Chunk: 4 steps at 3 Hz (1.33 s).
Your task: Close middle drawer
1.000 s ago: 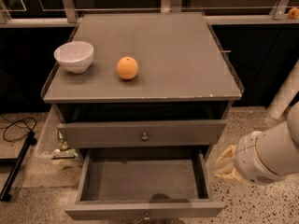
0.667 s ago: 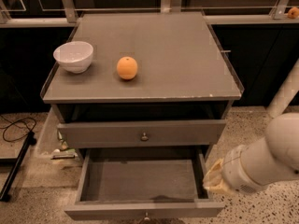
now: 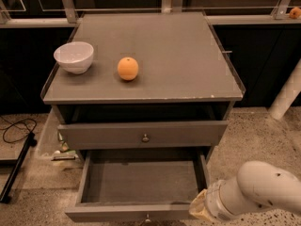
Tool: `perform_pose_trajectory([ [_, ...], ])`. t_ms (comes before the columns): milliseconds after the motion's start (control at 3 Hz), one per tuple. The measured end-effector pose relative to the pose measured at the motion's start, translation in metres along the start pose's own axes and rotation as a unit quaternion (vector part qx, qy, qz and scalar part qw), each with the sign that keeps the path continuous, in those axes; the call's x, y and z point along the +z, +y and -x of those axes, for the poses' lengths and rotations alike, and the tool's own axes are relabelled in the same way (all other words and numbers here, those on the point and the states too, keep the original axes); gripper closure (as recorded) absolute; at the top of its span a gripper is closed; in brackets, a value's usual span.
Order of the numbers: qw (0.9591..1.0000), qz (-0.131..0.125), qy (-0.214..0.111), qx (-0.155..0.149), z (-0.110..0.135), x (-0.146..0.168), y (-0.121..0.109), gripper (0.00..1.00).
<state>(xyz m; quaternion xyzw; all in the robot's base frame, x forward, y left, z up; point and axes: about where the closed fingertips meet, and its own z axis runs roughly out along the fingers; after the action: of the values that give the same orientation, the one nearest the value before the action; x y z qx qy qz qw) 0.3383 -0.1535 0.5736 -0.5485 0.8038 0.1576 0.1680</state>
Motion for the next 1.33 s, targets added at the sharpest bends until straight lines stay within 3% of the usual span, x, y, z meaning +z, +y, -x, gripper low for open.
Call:
perform_pose_trajectory([
  [333,0.9993,-0.018,-0.032,0.003,-0.014,0.042,-0.014,1.0],
  [667,0.9979,-0.049,-0.04,-0.013,-0.032,0.045,-0.046,1.0],
  [1000,0.9949,-0.087,-0.05,-0.007,-0.055,0.013,-0.087,1.0],
  [1333,0.9942,-0.094,-0.053,-0.011,-0.05,0.008,-0.095,1.0],
])
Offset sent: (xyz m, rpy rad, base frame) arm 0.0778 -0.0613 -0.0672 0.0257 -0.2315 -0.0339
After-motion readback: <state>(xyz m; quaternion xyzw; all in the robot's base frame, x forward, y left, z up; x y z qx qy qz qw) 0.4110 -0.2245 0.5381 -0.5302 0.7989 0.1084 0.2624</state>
